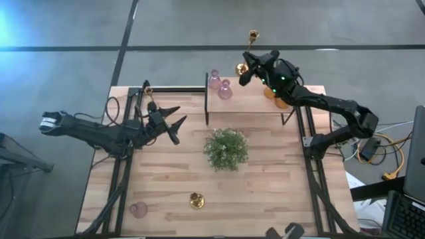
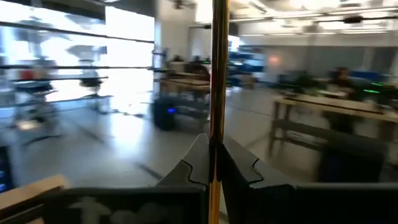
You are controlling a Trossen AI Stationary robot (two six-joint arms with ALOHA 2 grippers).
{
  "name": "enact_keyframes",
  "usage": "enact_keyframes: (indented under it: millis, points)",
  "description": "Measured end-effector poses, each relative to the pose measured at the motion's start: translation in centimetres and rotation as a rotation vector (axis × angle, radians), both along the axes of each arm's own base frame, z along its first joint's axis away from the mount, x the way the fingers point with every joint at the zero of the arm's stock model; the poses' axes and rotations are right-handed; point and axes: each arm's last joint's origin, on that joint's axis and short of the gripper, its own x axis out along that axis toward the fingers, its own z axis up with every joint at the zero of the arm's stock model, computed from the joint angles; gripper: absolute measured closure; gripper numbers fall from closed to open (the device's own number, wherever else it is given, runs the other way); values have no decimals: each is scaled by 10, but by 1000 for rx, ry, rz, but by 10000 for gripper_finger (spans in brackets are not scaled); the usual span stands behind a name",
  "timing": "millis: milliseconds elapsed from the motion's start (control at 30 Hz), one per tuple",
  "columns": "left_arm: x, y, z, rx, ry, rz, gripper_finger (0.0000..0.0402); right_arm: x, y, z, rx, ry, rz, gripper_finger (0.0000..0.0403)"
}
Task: Pick & Place candle stick holders
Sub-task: Put the large bottom left golden candle holder on the shelf
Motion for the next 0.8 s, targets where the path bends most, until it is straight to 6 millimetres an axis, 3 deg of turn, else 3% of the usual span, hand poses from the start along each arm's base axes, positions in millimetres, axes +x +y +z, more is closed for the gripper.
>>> enact_keyframes:
  millis: [200, 500, 800]
  points:
    - [-5, 1, -19, -15, -43, -1, 177, 14, -15, -22, 42, 6, -62, 394]
    - [-5, 0, -17, -20, -76, -29, 177, 19, -42, -53, 132, 32, -136, 394]
    - [-5, 0, -17, -24, -80, -34, 177, 28, -48, -72, 160, 57, -127, 394]
